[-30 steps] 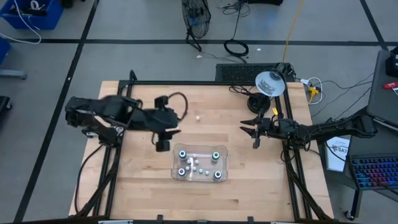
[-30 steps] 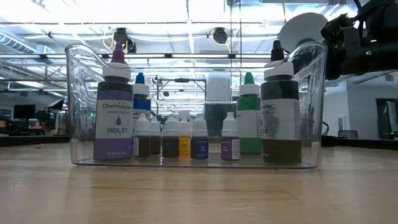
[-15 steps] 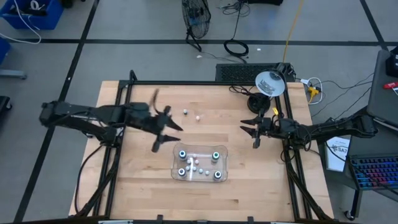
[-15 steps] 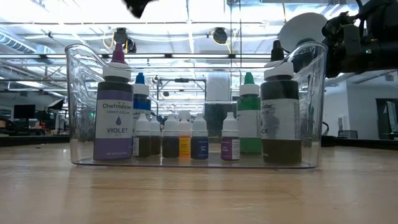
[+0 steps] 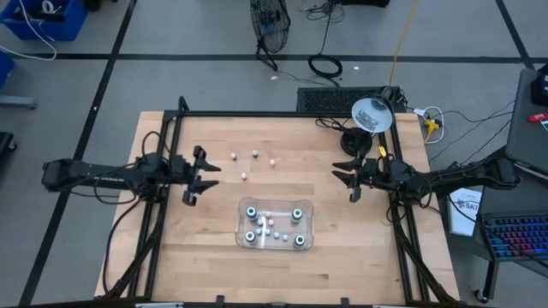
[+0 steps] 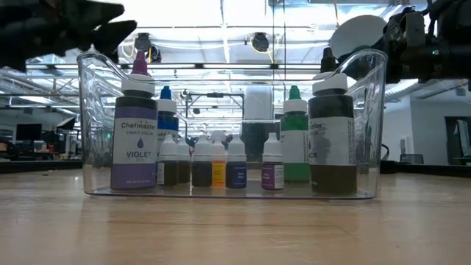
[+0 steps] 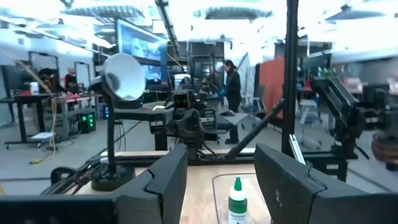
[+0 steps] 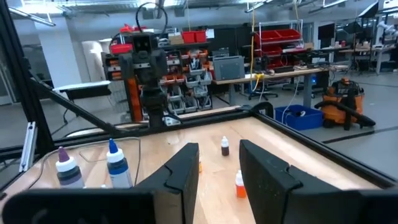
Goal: Pick & Place food coloring
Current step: Put the top small orange food coloring bottle into the bin
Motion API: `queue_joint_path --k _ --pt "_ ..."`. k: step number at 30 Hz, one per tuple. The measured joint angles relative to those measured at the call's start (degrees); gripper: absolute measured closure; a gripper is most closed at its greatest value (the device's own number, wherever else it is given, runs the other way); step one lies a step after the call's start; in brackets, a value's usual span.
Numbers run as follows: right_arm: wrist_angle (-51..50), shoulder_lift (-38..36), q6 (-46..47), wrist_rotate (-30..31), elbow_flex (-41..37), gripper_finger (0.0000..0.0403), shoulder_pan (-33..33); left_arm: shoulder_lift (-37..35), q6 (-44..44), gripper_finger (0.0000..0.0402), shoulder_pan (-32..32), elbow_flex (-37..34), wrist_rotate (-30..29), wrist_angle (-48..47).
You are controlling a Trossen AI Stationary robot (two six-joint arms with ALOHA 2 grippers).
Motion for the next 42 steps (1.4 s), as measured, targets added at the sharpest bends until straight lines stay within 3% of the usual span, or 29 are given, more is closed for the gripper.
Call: queue_joint_path --k 6,14,18,29,35,38,42 --pt "0.0 0.0 -0.4 0.0 0.0 0.0296 0.0 -6.5 -3.5 0.0215 2.8 -4.2 0.0 -0.9" --pt "-0.6 0.0 1.5 0.0 0.0 0.0297 0.0 -10.8 -4.6 0.0215 5.3 -4.4 -0.2 -11.8" --pt "-1.4 0.0 0.1 0.0 0.0 0.0296 0.0 -11.5 -3.7 0.0215 5.9 -4.4 0.1 -18.2" --pt "-1.4 0.0 -3.2 0.0 0.0 0.0298 0.0 -11.4 -4.7 0.0215 6.1 -4.4 -0.4 -23.5" --pt "5.7 0.0 -1.8 -0.1 0.1 0.0298 0.0 -11.3 -5.1 0.0215 6.0 -4.4 -0.4 -23.2" --pt "8.5 0.9 -1.9 -0.3 3.6 0.0298 0.0 -11.3 -5.0 0.0215 6.0 -4.4 -0.4 -23.2" --pt "-8.5 7.3 -3.3 -2.9 19.4 0.0298 1.0 -11.3 -5.0 0.0215 6.1 -4.4 -0.4 -23.2"
